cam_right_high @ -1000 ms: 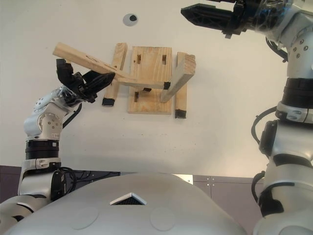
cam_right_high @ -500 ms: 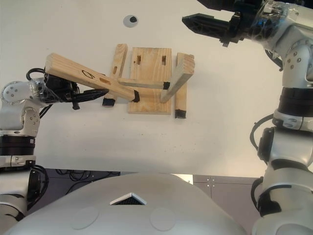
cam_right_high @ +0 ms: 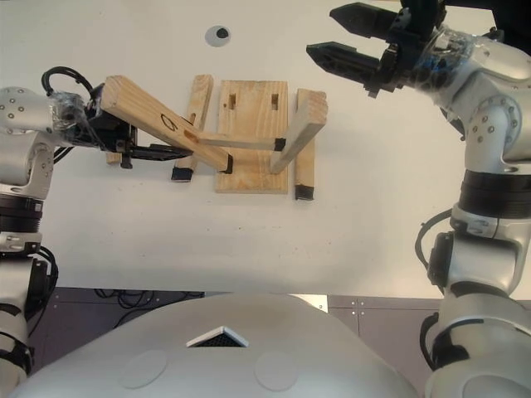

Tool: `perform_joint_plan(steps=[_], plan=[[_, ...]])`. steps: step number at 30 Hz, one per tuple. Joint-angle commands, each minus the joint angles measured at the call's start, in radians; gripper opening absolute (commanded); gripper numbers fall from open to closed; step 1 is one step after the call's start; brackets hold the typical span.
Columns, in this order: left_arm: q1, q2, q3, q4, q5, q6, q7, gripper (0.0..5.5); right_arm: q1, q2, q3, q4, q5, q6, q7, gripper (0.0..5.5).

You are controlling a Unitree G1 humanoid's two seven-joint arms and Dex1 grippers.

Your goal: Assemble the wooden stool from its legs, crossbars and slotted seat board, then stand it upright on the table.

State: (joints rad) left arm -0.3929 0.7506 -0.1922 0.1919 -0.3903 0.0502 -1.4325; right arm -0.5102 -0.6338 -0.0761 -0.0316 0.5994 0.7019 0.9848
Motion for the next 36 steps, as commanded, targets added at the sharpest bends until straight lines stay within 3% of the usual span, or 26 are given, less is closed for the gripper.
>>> perform_joint_plan(steps=[1,27,36], plan=[[0.012,0.041,-0.046,0.002,0.102,0.037,0.000,2.00,0.016,0.019,-0.007,-0.024,0.010,-0.008,-0.014,3.73],[0.009,0.003,0.003,-0.167,0.036,0.181,0.076,2.00,0.025,-0.017,0.046,-0.006,-0.039,-0.045,0.015,3.73],[0.022,0.025,-0.040,-0.231,0.134,0.167,0.100,1.99,0.028,-0.022,0.053,-0.006,-0.061,-0.047,0.030,3.73]])
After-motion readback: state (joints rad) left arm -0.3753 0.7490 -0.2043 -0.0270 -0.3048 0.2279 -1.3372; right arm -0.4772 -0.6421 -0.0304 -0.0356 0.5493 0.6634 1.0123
